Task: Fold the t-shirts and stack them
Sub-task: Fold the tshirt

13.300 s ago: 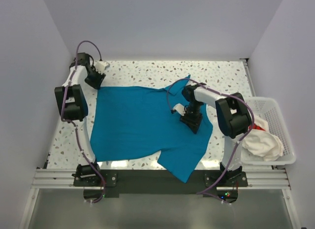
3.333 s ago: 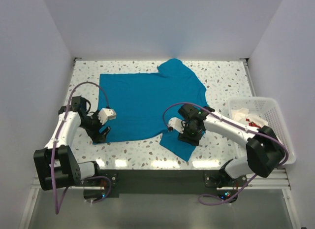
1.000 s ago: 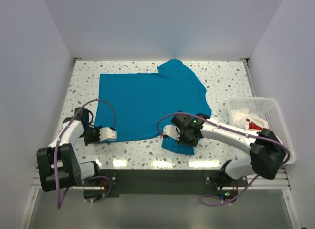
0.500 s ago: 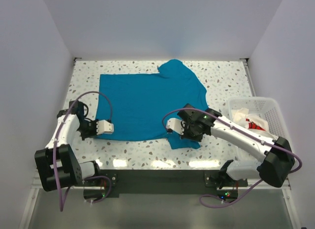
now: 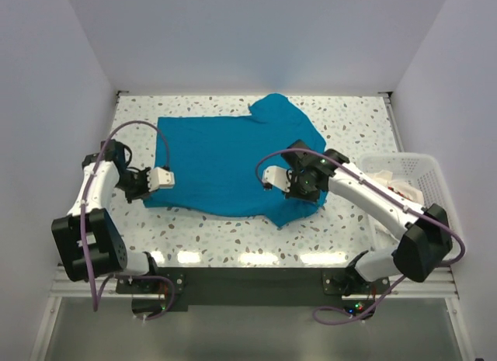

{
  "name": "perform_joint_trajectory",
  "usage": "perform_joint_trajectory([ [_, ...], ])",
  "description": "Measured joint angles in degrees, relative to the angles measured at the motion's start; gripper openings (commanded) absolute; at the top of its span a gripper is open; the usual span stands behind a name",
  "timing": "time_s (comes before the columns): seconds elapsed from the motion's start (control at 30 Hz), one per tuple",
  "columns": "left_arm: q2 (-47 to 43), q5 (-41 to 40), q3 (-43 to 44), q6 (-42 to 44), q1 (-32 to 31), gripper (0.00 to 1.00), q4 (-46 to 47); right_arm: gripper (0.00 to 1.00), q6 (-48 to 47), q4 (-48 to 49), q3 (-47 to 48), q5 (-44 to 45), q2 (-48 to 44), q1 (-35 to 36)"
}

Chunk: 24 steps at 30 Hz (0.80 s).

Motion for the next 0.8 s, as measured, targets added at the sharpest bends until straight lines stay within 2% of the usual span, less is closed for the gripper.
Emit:
perform_joint_trajectory([
  [0.4,11.3,4.3,11.6,-3.3,0.4,0.00,-0.1,0.00,-10.4,-4.2,16.0,-0.8,14.1,-5.6],
  [0.8,20.2,5.6,19.6,-5.1,0.4,0.00,0.6,0.00,-18.5,-8.0,35.1,-1.5,29.5,-11.6],
])
